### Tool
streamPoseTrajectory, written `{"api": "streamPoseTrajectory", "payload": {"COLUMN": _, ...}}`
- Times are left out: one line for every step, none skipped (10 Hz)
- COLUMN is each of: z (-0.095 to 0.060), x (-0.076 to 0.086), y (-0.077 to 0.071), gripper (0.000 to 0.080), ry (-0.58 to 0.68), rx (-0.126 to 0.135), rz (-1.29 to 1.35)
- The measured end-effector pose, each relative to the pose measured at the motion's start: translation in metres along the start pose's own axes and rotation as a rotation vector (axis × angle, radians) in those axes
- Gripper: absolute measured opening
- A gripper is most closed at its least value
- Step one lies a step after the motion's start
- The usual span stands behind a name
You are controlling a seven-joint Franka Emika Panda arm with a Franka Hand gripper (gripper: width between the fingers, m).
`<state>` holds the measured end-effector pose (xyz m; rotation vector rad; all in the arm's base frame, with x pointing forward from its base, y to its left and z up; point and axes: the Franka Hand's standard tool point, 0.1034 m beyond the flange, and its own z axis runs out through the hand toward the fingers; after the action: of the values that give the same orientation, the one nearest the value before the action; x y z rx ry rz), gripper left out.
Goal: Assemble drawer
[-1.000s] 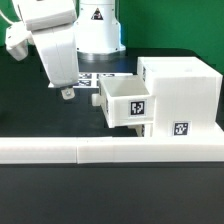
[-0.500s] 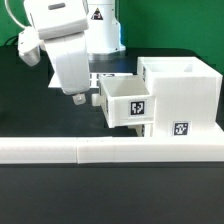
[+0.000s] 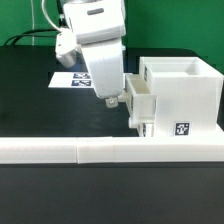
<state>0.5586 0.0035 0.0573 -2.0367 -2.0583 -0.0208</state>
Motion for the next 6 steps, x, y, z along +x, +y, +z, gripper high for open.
{"api": "streamPoseTrajectory", "payload": {"z": 0.002, "x": 0.004, "y": 0.001, "gripper": 0.0648, "ry": -0.001, "rx": -0.001, "rz": 0.018}}
{"api": "streamPoseTrajectory", "payload": {"z": 0.002, "x": 0.009, "y": 0.002, "gripper": 0.0648, "ry": -0.002, "rx": -0.001, "rz": 0.058}}
{"api": "streamPoseTrajectory", "payload": {"z": 0.004, "x": 0.017, "y": 0.003, "gripper": 0.0648, "ry": -0.003, "rx": 0.0, "rz": 0.11}}
{"api": "streamPoseTrajectory", "payload": {"z": 0.005, "x": 0.02, "y": 0.005, "gripper": 0.0648, "ry": -0.004, "rx": 0.0, "rz": 0.121}}
{"api": "streamPoseTrajectory", "payload": {"z": 0.003, "x": 0.021, "y": 0.006, "gripper": 0.0648, "ry": -0.004, "rx": -0.001, "rz": 0.123}}
{"api": "streamPoseTrajectory", "payload": {"z": 0.002, "x": 0.02, "y": 0.006, "gripper": 0.0648, "ry": -0.003, "rx": 0.004, "rz": 0.125}}
